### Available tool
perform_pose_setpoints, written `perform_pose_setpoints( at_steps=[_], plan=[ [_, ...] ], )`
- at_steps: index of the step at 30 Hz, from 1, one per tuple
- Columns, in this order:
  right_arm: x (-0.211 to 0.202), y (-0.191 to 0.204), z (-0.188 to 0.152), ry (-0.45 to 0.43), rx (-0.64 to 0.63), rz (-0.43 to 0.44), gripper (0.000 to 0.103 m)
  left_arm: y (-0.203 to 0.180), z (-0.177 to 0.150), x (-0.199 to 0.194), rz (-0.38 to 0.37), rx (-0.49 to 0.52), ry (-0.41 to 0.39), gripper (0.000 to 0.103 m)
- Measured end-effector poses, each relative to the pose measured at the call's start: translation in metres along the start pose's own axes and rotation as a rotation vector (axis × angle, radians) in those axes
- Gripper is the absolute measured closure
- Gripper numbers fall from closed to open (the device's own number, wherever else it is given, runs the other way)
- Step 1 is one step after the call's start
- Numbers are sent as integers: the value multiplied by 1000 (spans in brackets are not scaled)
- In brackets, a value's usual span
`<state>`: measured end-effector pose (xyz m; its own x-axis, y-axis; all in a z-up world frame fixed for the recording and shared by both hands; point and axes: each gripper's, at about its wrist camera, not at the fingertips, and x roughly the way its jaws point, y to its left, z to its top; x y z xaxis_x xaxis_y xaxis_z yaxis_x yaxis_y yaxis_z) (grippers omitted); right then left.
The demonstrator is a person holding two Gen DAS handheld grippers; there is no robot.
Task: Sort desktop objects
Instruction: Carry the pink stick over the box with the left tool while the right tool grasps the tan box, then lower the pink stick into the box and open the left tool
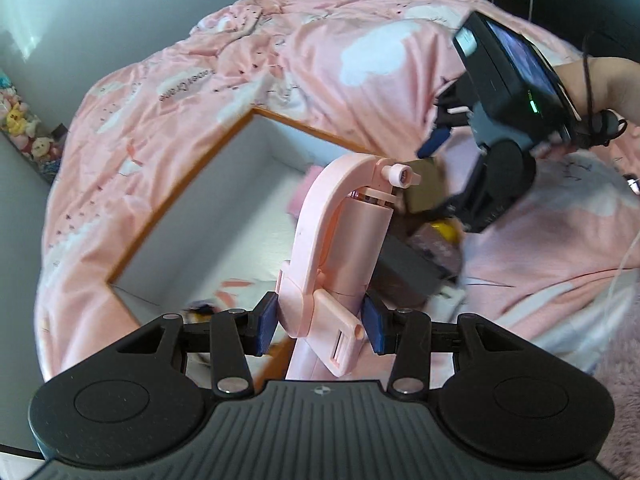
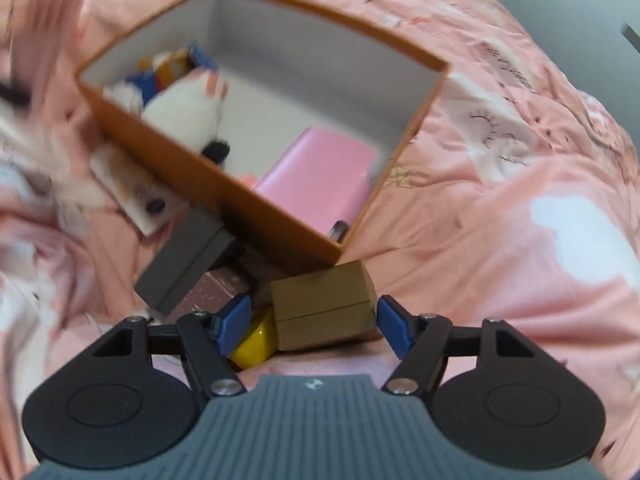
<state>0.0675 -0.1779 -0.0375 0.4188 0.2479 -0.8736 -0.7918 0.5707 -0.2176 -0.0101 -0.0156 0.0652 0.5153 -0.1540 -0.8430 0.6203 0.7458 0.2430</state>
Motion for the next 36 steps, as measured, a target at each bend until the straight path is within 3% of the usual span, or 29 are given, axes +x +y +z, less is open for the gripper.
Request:
perform_pose_setpoints(
  at_steps=[4, 9, 14, 19, 26, 30, 36],
  plan=[
    [14, 5, 3, 48, -70, -65, 41, 19, 13, 7, 72, 39, 21, 51],
    [6, -6, 2, 54, -32, -38, 41, 42, 29, 34, 163, 121, 66, 51],
    [-25, -24, 5, -7, 20, -7, 41, 56, 42, 70, 222, 238, 97, 51],
    [-68, -48, 19, -124, 75, -1, 42, 59, 48, 108, 226, 348, 128, 51],
    [-96, -66, 51, -269, 128, 58, 42, 79, 51, 164, 188, 332, 206, 51],
    [-91, -62, 68, -297, 114, 74, 42, 87, 52, 187, 144, 351, 265, 51],
    [-77, -56, 79, -299, 96, 100, 42, 92, 49, 214, 138, 377, 315, 51]
  ],
)
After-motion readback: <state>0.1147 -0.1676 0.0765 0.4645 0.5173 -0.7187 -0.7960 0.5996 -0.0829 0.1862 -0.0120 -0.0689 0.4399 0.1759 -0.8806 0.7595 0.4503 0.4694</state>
